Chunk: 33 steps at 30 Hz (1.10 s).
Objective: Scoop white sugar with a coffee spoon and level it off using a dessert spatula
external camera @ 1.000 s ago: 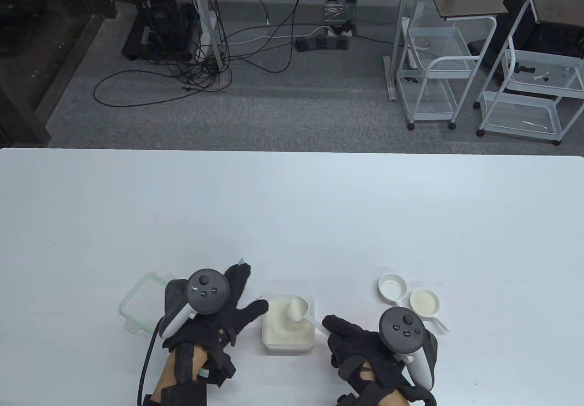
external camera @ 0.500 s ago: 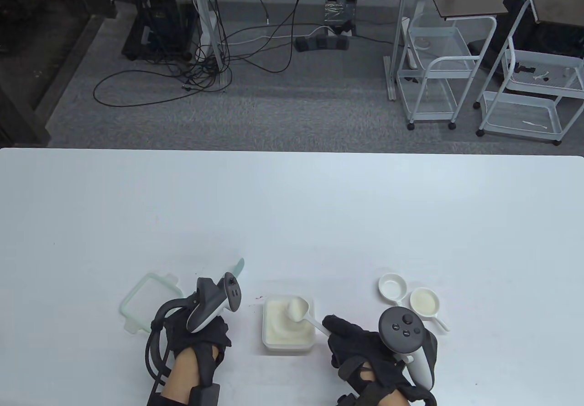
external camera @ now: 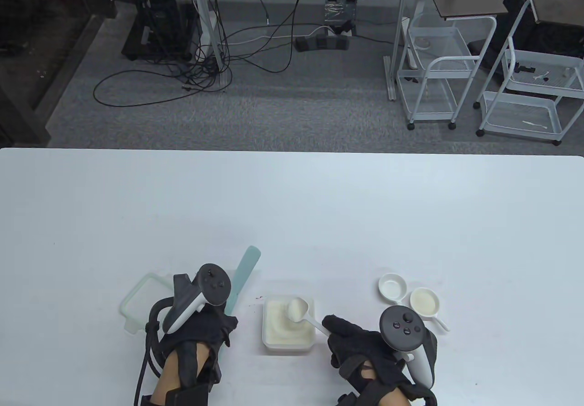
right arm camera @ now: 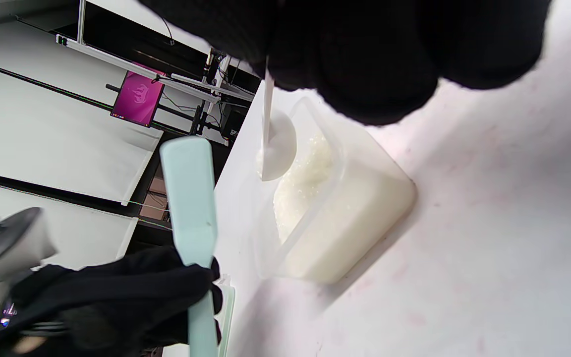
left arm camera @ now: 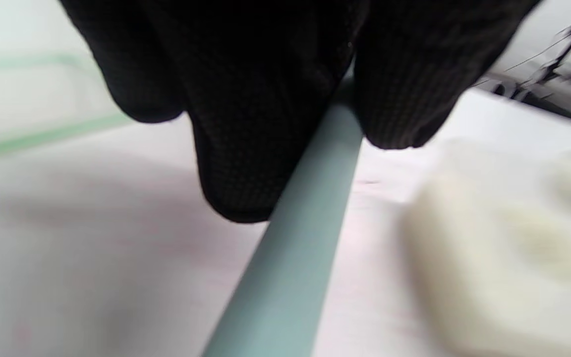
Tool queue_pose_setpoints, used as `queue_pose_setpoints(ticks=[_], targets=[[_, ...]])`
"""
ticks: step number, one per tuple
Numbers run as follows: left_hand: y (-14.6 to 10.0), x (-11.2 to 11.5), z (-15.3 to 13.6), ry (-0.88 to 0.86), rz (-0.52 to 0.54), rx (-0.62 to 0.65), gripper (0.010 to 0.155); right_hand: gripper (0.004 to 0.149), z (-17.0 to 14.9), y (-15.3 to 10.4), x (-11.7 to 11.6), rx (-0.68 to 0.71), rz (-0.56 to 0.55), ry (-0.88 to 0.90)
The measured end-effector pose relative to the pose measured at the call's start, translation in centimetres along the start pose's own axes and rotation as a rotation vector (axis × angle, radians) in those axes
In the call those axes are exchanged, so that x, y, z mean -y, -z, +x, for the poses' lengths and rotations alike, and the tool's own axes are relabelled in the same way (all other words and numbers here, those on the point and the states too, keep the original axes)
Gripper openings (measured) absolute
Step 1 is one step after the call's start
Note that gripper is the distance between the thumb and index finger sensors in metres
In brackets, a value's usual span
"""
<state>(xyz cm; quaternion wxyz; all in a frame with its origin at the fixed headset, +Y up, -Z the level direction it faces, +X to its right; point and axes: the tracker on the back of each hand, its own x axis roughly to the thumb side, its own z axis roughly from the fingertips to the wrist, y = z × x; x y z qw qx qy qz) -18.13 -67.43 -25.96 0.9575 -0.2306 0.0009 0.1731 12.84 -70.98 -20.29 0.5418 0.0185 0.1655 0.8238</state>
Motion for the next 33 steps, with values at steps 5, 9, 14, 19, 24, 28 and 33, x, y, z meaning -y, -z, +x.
queue_pose_setpoints(ticks=[5,9,14,19,24,28,33], targets=[[-1.7,0.8,3.6,-0.020,-0.094,0.167,0.057,0.046,-0.1,0.1,0.1,-0.003,0.004,0.012],[-2.0,2.4,5.4,0.052,-0.139,0.203,0.057,0.046,-0.1,0.0,0.1,-0.004,0.004,0.020],[-1.8,3.6,6.3,0.062,-0.190,0.220,0.057,0.047,-0.1,0.0,0.2,-0.001,0.007,0.031],[-1.5,4.2,6.4,0.094,-0.204,0.199,0.057,0.047,-0.1,0.1,0.2,0.002,0.022,0.049],[-1.3,4.6,6.5,0.130,-0.203,0.180,0.057,0.047,-0.3,0.2,0.1,-0.012,0.038,0.075],[-1.3,4.5,6.4,0.133,-0.208,0.177,0.057,0.048,-0.3,0.2,0.1,-0.012,0.046,0.086],[-1.3,4.4,6.3,0.127,-0.208,0.173,0.057,0.047,-0.3,0.2,0.1,-0.010,0.048,0.091]])
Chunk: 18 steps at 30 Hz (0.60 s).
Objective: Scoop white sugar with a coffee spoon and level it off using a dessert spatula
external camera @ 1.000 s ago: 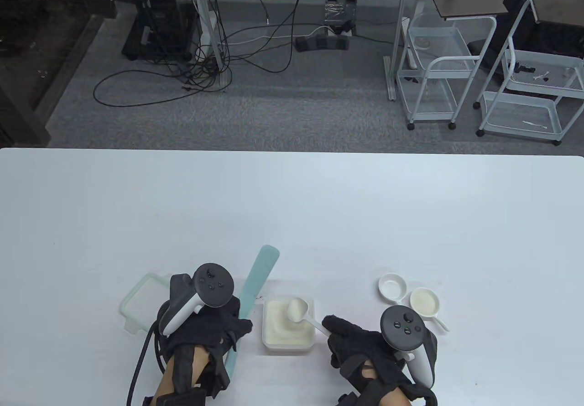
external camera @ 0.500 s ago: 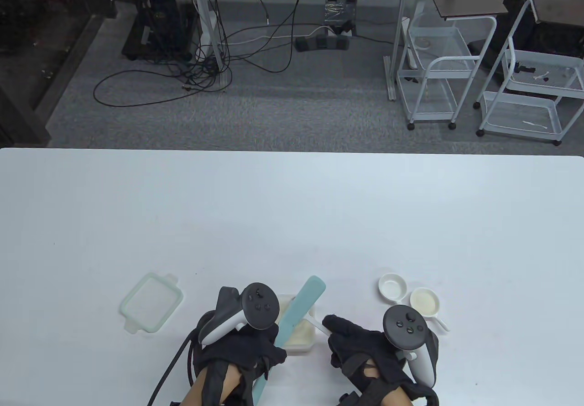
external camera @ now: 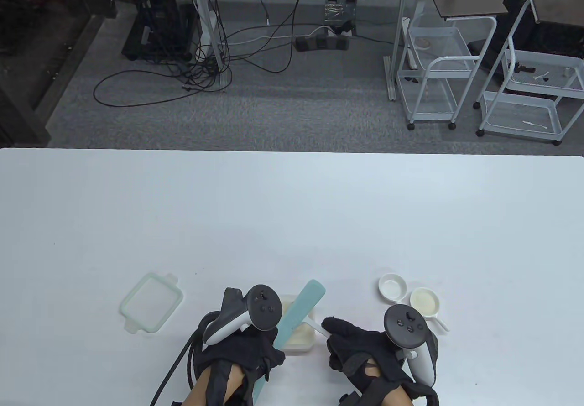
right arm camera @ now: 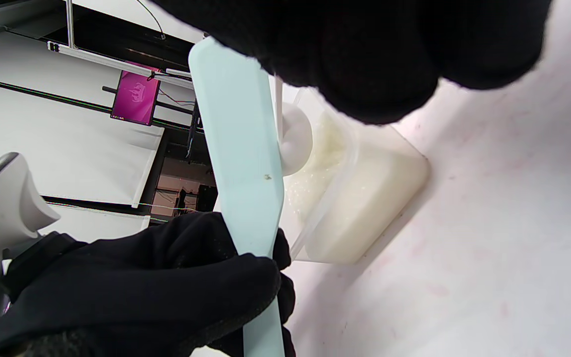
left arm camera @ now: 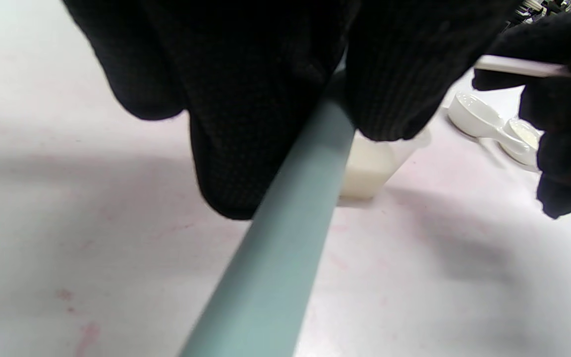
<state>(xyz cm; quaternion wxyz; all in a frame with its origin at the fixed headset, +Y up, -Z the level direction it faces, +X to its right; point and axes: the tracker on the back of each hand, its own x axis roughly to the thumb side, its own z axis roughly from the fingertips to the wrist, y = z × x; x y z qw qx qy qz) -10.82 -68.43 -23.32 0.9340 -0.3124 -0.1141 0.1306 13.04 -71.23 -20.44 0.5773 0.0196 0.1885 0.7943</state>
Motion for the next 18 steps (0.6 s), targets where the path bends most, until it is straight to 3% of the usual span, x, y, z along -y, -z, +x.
queue_pose_setpoints(ticks=[18], targets=[[0.3,-0.6,-1.7,-0.016,-0.008,-0.054,0.056,0.047,0.0,0.0,0.1,0.007,0.014,0.013]])
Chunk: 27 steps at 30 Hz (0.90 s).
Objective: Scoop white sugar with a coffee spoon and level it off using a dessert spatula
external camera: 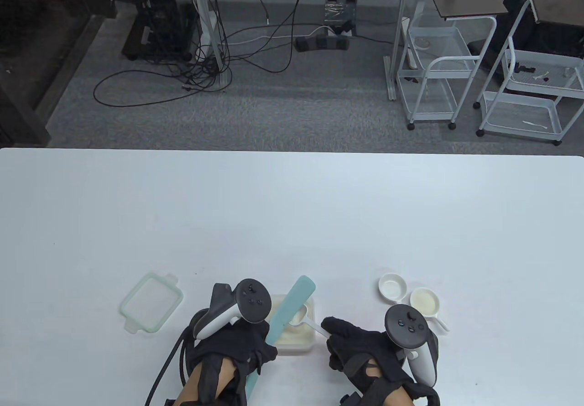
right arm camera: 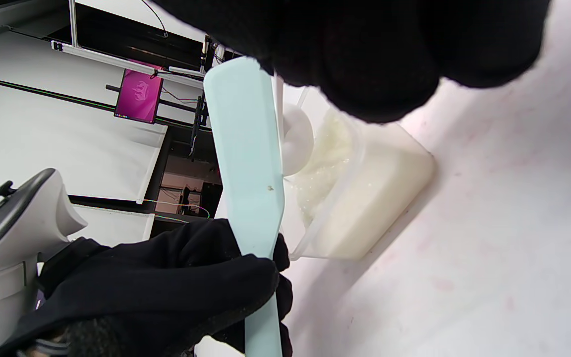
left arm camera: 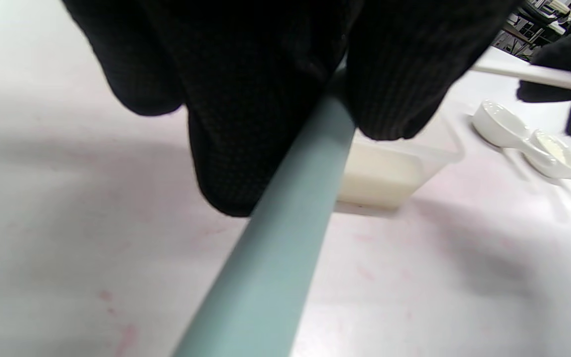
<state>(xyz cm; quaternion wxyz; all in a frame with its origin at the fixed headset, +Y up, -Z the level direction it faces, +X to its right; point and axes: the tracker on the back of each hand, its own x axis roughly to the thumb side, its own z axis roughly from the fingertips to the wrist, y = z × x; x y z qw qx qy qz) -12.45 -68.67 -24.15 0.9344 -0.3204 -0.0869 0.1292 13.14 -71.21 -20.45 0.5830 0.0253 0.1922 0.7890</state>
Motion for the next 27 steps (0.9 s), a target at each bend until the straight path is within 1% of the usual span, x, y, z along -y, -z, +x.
queue_pose_setpoints(ticks=[8,12,16,18,20,21,22,27], targets=[[-0.2,-0.3,-0.2,0.097,0.061,-0.077,0.057,0.047,0.1,-0.2,0.1,-0.016,-0.015,-0.012],[-0.2,-0.3,-0.3,0.087,0.061,-0.078,0.057,0.047,0.2,-0.3,0.4,-0.018,-0.022,-0.015],[-0.4,-0.5,-0.4,0.081,0.084,-0.077,0.056,0.047,0.3,-0.4,0.5,-0.023,-0.022,-0.031],[-0.6,-0.9,-0.4,0.108,0.146,-0.102,0.056,0.047,0.5,-0.6,0.8,-0.018,-0.032,-0.052],[-1.0,-1.3,-0.4,0.196,0.224,-0.139,0.055,0.047,0.7,-0.7,1.1,-0.014,-0.031,-0.070],[-1.2,-1.5,-0.5,0.224,0.245,-0.150,0.054,0.047,0.8,-0.8,1.3,-0.014,-0.028,-0.064],[-1.3,-1.7,-0.6,0.225,0.258,-0.149,0.054,0.047,0.9,-0.9,1.4,-0.011,-0.024,-0.054],[-1.3,-1.9,-1.2,0.075,0.197,-0.064,0.054,0.046,1.0,-1.1,1.9,-0.002,-0.009,-0.026]])
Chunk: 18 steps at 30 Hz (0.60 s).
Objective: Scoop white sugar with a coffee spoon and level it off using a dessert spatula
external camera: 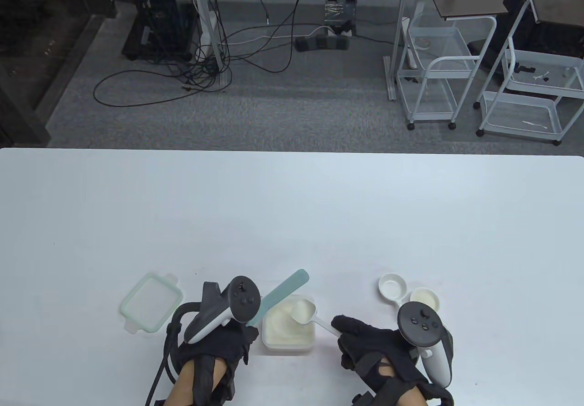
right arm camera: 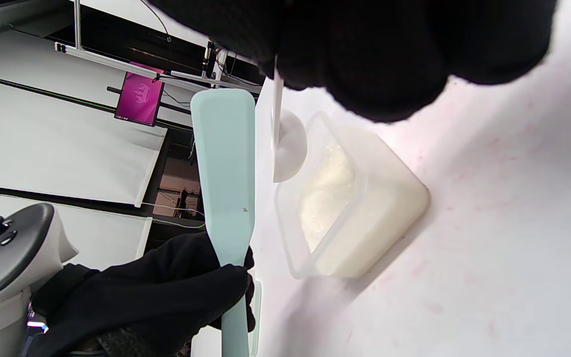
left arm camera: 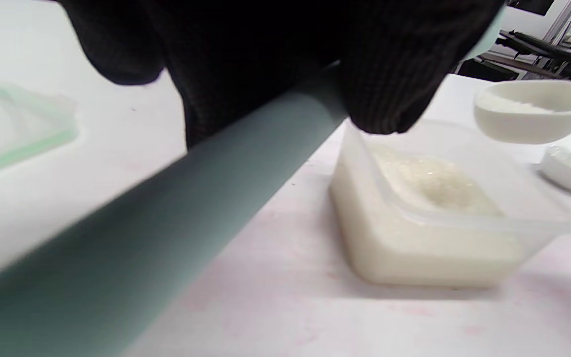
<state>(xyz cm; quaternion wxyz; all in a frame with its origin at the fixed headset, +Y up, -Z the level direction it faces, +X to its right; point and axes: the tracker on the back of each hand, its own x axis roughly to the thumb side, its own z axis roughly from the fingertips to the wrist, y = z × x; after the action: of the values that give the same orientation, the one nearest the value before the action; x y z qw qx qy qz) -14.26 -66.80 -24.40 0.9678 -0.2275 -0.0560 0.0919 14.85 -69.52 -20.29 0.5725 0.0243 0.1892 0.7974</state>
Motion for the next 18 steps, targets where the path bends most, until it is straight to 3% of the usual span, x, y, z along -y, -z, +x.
queue_pose_setpoints(ticks=[3,5,9,12,15,18], targets=[[0.3,0.4,0.1,0.011,-0.028,0.014,0.054,0.046,0.0,0.0,0.0,0.000,0.014,0.009],[0.6,1.2,0.4,0.094,-0.126,-0.028,0.055,0.047,0.0,0.0,0.0,-0.001,0.018,0.012],[0.1,0.2,0.8,0.062,0.076,-0.004,0.055,0.047,0.1,-0.1,0.0,0.004,0.021,0.013],[0.2,1.0,0.9,0.210,-0.117,-0.041,0.054,0.046,0.1,0.0,-0.1,0.008,0.031,0.013],[0.2,0.8,1.1,0.185,-0.005,-0.046,0.055,0.046,0.1,0.0,-0.1,0.008,0.032,0.016],[0.0,0.4,0.8,0.111,-0.002,-0.032,0.055,0.046,0.1,0.0,-0.1,0.013,0.033,0.025]])
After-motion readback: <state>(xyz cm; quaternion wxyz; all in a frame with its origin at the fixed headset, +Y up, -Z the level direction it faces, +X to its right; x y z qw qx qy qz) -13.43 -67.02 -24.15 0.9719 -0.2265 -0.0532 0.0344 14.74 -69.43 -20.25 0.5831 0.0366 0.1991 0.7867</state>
